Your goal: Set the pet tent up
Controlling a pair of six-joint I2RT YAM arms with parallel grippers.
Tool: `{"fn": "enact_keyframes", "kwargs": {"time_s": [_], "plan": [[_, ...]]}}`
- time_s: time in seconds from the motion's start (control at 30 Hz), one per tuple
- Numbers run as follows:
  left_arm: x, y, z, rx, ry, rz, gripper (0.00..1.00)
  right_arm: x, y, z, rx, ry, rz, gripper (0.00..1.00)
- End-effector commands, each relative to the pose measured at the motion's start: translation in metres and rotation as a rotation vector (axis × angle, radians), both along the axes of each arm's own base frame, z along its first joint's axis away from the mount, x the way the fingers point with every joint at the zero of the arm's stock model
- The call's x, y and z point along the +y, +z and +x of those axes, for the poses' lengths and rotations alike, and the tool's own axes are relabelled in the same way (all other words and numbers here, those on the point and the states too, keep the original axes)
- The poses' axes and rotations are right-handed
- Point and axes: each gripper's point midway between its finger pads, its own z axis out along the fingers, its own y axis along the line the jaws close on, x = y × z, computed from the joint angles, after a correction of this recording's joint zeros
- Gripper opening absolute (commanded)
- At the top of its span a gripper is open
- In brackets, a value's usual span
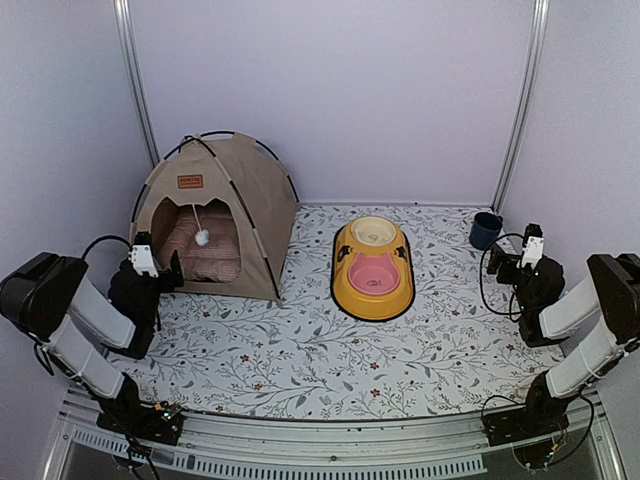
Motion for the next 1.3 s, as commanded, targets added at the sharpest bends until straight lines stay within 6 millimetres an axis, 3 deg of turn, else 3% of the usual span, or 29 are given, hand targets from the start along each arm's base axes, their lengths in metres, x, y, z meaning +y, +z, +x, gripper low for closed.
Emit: {"fn": "enact_keyframes", "kwargs": {"time_s": [0.0, 0.17, 1.27], "plan": [[-0.007, 0.014, -0.002, -0.081, -0.06, -0.002, 0.99, 0.001, 0.002, 0.004, -0.003, 0.006, -0.008, 0.99], [-0.001, 0.009, 0.014, -0.031, -0.037, -0.026, 0.99, 0.001, 0.002, 0.004, -0.004, 0.008, -0.008, 0.99], [-0.001, 0.01, 0.014, -0.037, -0.037, -0.026, 0.99, 0.001, 0.001, 0.004, -0.003, 0.007, -0.009, 0.99]]}}
